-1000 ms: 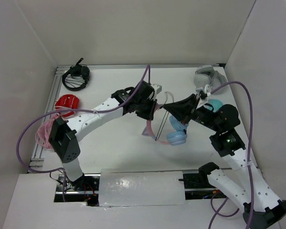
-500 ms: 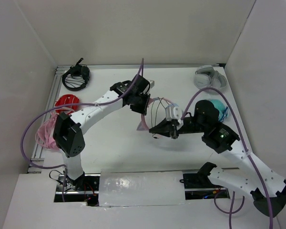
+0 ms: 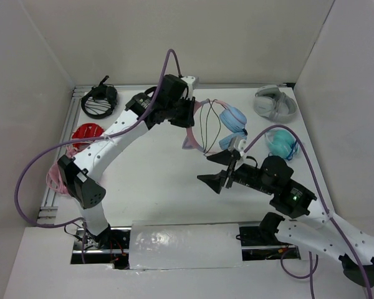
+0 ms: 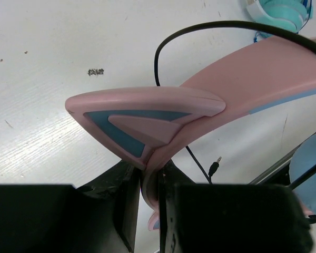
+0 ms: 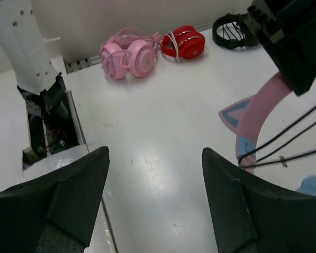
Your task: Wrap the headphones
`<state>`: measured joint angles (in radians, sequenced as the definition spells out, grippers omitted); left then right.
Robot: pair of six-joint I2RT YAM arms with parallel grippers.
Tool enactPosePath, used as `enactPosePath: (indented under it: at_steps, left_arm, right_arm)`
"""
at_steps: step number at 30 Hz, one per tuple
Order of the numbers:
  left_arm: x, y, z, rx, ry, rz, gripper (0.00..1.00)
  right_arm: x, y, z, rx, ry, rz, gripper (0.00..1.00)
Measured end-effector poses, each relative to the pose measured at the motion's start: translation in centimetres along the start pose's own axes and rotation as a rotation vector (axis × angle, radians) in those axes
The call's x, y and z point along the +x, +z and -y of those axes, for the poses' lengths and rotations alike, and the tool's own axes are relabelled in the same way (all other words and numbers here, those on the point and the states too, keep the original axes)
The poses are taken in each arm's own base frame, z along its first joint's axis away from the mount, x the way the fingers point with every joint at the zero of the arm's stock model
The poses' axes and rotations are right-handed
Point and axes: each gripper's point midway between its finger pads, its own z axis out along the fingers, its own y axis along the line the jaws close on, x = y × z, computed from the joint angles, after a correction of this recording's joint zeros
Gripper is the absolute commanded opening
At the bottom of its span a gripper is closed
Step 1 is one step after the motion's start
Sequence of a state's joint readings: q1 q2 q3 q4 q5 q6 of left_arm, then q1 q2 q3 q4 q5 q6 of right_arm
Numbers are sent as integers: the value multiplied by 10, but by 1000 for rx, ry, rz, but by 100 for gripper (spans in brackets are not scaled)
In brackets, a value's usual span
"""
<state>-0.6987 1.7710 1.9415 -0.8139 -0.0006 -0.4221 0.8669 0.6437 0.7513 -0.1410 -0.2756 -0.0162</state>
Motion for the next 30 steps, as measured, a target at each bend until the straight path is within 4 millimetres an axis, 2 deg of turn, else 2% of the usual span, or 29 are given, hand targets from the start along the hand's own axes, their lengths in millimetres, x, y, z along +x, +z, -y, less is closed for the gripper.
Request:
enactPosePath:
  at_steps: [1, 4, 8, 11, 13, 16, 18, 25, 27, 30]
  left_arm:
    - [-3, -2, -1, -3, -3, 7, 0]
    - [-11, -9, -4, -9, -10, 23, 0]
    - [-23, -17, -5, -11, -18, 55, 0]
    - [-25, -20, -7, -24, -22, 67, 0]
    - [-26, -22, -8, -34, -24, 74, 0]
    - [-29, -28, -8, -34, -27, 88, 0]
    - [-31, -33, -6, -22, -25, 96, 0]
    - [-30, -45, 11, 85, -2, 84, 0]
    - [-28, -47, 17, 126, 20, 74, 0]
    - [-25, -48, 25, 175, 41, 59, 0]
  right_arm:
    - [2, -1, 1, 19, 24, 4, 82]
    - [16, -4, 8, 99, 99, -3, 83]
    - [61, -6, 24, 236, 209, -61, 83]
    - [103, -14, 33, 331, 312, -97, 88]
    - [115, -24, 39, 406, 424, -57, 91]
    - [108, -36, 46, 465, 509, 44, 94]
    - [100, -42, 50, 475, 508, 106, 95]
    - [119, -44, 61, 470, 209, 111, 100]
    - [113, -44, 62, 448, 99, 131, 100]
    - [91, -44, 60, 419, -36, 191, 100]
